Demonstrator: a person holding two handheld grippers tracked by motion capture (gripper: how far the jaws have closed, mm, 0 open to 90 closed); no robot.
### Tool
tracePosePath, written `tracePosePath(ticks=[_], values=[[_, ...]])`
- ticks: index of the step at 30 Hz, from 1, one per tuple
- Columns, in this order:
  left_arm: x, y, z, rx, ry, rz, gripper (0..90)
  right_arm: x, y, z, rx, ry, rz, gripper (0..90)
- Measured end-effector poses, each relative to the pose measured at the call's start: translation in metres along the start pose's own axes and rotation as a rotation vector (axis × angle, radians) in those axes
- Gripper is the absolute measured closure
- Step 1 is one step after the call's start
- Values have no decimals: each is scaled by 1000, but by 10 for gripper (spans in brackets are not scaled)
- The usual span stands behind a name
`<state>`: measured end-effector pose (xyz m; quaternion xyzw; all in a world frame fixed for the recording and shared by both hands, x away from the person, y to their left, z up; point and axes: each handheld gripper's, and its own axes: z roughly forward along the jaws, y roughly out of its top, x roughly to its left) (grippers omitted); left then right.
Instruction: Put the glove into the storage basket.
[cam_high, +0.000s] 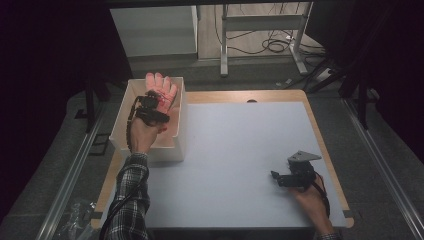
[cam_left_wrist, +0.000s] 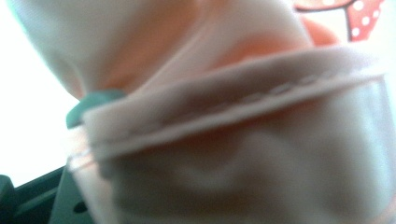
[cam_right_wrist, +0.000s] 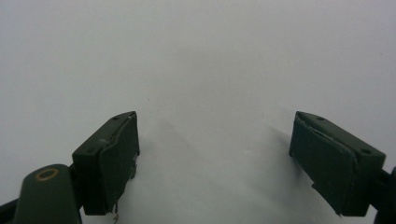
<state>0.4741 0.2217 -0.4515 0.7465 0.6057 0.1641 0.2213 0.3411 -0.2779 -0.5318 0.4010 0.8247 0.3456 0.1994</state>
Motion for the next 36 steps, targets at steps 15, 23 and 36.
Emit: tracePosePath(ticks=[15, 23, 36], values=[[-11, 0, 31, 177, -10, 2, 349, 0, 0, 0, 0, 0, 1, 161], [-16, 5, 46, 274, -34, -4, 312, 0, 0, 0, 0, 0, 0, 161], [-10, 6, 51, 297, -76, -19, 57, 0, 0, 0, 0, 0, 0, 161]])
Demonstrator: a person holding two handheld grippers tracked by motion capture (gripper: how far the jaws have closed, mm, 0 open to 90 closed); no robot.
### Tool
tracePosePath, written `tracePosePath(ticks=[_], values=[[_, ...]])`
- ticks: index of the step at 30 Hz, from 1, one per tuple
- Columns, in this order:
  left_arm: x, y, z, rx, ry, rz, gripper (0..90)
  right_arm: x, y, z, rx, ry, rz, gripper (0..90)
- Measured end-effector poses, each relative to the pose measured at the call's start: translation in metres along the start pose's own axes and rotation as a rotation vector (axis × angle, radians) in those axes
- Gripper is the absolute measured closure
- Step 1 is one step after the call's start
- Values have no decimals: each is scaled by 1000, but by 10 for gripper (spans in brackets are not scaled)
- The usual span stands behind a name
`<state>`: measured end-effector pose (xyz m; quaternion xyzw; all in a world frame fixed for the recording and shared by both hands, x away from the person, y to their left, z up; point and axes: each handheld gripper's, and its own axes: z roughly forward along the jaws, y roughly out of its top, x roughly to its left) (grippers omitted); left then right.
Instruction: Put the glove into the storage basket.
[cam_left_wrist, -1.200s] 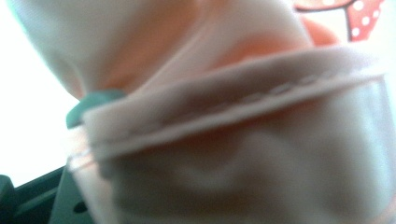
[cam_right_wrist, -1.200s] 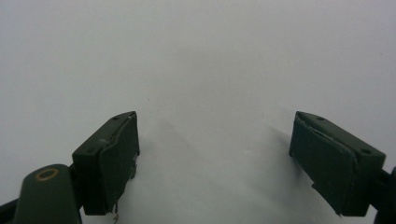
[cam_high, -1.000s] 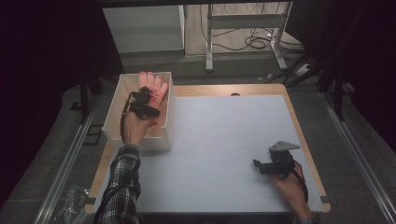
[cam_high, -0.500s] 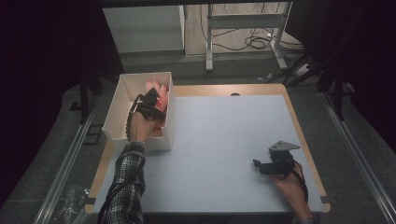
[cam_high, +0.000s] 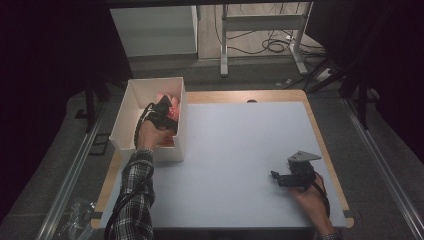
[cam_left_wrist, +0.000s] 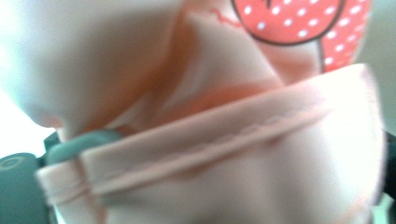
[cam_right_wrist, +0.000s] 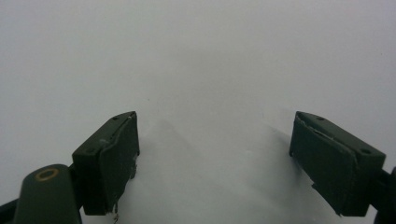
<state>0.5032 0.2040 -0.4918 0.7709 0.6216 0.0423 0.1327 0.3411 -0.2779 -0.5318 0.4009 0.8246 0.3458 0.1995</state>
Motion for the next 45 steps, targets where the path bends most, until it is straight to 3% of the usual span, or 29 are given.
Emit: tracePosePath(ticks=[9, 15, 22, 45], values=[[-1, -6, -12, -63, 13, 18, 26, 0, 0, 0, 1, 0, 1, 161], [-1, -10, -17, -82, 4, 42, 29, 0, 0, 0, 0, 0, 0, 161], [0, -18, -25, -132, -7, 42, 33, 0, 0, 0, 1, 0, 1, 161], [2, -49, -60, -237, 3, 79, 32, 0, 0, 0, 1, -2, -1, 161]])
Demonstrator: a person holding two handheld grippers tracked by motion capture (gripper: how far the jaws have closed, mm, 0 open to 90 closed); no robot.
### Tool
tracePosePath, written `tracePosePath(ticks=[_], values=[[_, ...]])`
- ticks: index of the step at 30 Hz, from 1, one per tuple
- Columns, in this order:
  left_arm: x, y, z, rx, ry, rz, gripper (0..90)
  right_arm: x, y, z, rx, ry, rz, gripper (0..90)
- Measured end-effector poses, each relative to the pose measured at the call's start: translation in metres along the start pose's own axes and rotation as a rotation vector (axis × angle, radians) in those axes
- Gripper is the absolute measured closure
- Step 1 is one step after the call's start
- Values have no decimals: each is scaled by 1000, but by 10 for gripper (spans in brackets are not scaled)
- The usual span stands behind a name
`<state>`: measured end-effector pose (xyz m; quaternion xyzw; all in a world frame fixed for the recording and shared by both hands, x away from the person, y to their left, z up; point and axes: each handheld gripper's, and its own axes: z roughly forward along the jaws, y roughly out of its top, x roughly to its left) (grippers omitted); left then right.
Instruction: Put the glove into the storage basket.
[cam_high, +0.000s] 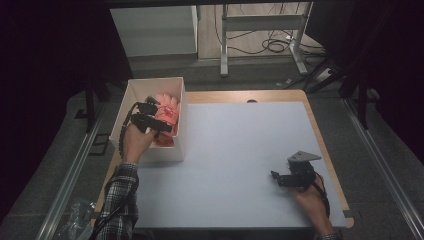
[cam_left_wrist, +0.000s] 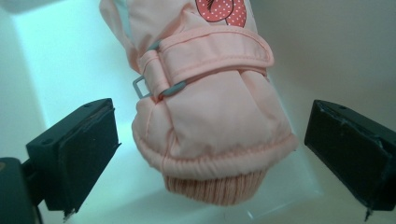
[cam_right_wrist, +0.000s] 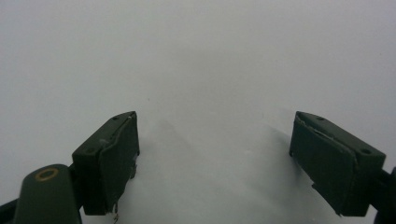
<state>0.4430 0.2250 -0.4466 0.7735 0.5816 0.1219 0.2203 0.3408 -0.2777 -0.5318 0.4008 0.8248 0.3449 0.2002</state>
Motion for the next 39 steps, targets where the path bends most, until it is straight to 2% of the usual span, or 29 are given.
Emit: tracePosePath(ticks=[13, 16, 26, 39], values=[[1, -16, -13, -62, -19, 30, 34, 0, 0, 0, -1, -1, 0, 161], [0, -22, -18, -89, -28, 32, 34, 0, 0, 0, 0, -2, 0, 161], [-4, -42, -31, -164, -37, 93, 34, 0, 0, 0, -1, -2, 0, 161], [-15, -63, -42, -210, -56, 138, 34, 0, 0, 0, 0, -3, -2, 160]])
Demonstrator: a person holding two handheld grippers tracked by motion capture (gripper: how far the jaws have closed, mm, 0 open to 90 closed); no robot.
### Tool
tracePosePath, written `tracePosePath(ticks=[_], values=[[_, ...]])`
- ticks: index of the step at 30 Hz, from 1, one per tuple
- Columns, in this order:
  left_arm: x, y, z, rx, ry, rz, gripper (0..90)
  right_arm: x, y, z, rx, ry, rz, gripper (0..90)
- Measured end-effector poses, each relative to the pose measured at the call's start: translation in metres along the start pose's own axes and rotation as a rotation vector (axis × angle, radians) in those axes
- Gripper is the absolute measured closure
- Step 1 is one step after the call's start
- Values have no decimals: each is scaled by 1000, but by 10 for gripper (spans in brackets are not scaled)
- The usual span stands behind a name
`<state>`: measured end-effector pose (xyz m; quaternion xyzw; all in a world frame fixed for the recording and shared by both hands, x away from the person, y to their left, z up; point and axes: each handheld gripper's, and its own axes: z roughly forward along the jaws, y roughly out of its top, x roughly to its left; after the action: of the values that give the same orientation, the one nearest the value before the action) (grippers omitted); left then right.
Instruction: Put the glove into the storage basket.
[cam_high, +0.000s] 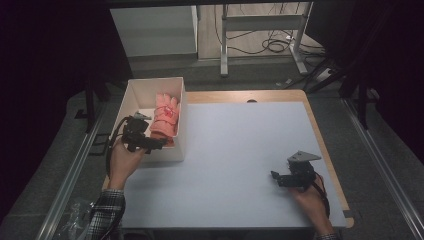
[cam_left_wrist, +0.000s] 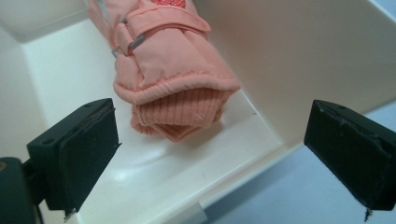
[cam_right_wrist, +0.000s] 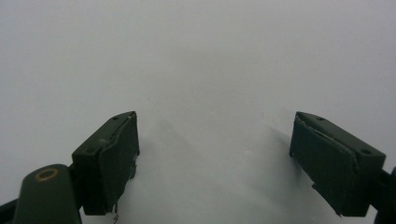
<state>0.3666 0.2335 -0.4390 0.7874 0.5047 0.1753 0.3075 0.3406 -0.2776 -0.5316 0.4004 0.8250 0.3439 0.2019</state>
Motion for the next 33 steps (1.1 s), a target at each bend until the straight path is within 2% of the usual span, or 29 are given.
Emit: tracePosePath(ticks=[8, 19, 26, 33], values=[[-14, -10, -7, -18, -20, 32, 34, 0, 0, 0, 0, -1, -1, 160], [-35, -24, -12, -44, -87, 59, 34, 0, 0, 0, -1, -2, -3, 160], [-49, -29, -6, -48, -123, 79, 34, 0, 0, 0, -1, -2, -2, 159], [-72, -33, 2, -60, -160, 128, 34, 0, 0, 0, -2, -2, -3, 159]])
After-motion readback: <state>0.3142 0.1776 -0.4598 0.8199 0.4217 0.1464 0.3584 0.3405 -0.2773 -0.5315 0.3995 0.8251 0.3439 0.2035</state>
